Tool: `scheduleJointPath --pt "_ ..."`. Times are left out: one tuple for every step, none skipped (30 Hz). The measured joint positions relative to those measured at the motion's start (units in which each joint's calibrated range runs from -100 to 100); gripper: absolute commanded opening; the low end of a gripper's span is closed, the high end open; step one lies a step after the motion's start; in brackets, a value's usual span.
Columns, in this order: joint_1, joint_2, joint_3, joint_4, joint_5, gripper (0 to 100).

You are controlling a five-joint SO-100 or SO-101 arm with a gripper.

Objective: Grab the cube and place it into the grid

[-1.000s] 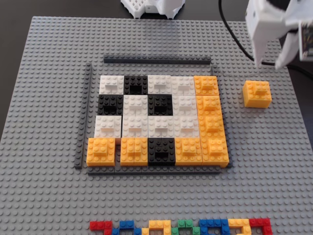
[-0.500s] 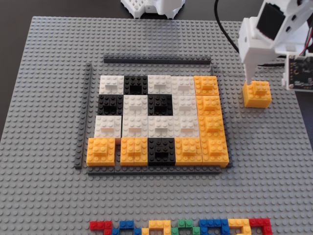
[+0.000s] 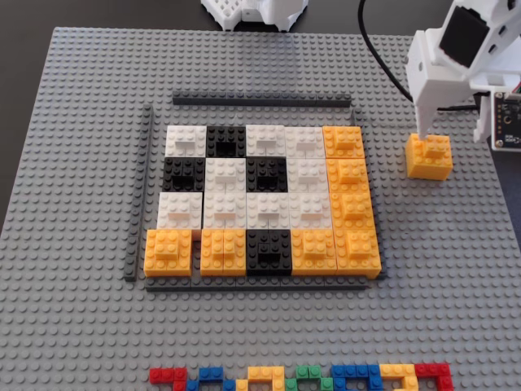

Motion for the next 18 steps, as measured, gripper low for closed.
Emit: scheduleJointPath --pt "-0.1 0.0 0.0 0.0 0.0 23" --pt "-0.1 0.0 0.0 0.0 0.0 23" --pt "-0.1 0.0 0.0 0.0 0.0 23" --pt "-0.1 0.0 0.0 -0.2 0.0 23" --pt "-0.1 0.0 0.0 -0.5 0.0 23" --pt "0.0 0.0 0.0 -0.7 0.0 23" --pt "0.0 0.0 0.0 -1.0 0.0 23" --pt "0.0 0.0 0.0 -1.2 0.0 22" --pt "0.0 0.0 0.0 -1.4 0.0 22" --pt "0.0 0.0 0.0 -1.6 0.0 22" --pt "0.0 0.0 0.0 -1.8 0.0 22" --pt "0.1 0.0 0.0 -1.9 0.0 21" --pt "0.3 0.0 0.0 -2.0 0.0 21" --pt "0.4 0.0 0.0 -2.1 0.0 20" --pt "0.6 0.0 0.0 -2.2 0.0 19" --pt "0.7 0.2 0.0 -2.2 0.0 18" --pt "0.7 0.7 0.0 -2.2 0.1 17" --pt "0.8 1.2 0.0 -2.2 0.3 17"
